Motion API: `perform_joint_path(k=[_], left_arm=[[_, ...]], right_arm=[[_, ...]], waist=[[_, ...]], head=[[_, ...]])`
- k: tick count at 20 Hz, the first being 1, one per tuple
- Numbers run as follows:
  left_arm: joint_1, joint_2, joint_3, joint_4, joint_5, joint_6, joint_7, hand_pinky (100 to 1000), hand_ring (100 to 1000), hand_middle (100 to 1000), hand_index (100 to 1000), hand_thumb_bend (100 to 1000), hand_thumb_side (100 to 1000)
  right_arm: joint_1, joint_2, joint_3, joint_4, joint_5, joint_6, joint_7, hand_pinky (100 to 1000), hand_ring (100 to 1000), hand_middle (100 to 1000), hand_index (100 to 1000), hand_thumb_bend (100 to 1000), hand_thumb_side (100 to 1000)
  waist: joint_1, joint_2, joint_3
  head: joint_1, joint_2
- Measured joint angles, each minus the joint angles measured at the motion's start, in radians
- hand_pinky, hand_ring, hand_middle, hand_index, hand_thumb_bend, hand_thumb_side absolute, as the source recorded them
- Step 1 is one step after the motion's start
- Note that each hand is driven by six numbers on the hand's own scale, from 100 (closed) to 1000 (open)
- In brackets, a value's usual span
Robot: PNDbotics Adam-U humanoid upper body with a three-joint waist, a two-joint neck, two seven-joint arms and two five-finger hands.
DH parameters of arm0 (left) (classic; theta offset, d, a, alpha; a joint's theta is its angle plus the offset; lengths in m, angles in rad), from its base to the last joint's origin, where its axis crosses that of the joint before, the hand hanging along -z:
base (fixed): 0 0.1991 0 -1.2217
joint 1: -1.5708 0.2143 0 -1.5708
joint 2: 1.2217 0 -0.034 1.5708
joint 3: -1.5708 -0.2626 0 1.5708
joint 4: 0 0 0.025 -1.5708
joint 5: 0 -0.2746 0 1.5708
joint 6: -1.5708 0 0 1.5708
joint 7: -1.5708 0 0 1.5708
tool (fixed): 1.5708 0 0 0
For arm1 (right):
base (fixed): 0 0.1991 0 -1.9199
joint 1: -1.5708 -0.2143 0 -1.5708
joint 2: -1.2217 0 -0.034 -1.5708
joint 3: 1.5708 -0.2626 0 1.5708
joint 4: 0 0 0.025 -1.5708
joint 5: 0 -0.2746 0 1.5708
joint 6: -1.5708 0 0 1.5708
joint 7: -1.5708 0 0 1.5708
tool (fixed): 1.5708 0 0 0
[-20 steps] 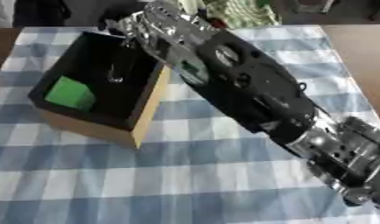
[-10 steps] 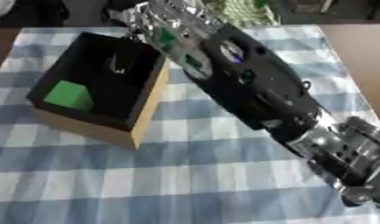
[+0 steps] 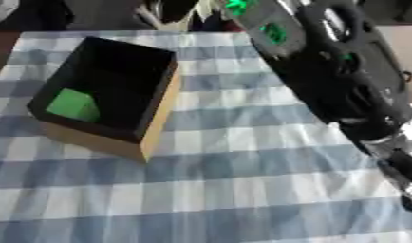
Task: Pick up objects on the table and place them in the box.
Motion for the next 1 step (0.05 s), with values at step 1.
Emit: perform_joint_path(k=[1], left_arm=[[0.000,0.000,0.000,0.000,-0.001,-0.001,0.001,603,742,583,726,297,383]], right_arm=[[0.018,-0.024,-0.011,-0.049,-0.007,0.007,-0.007,883,849,778,853,100,100]], waist=[[0.001,0.000,-0.001]], head=[[0.002,0.000]])
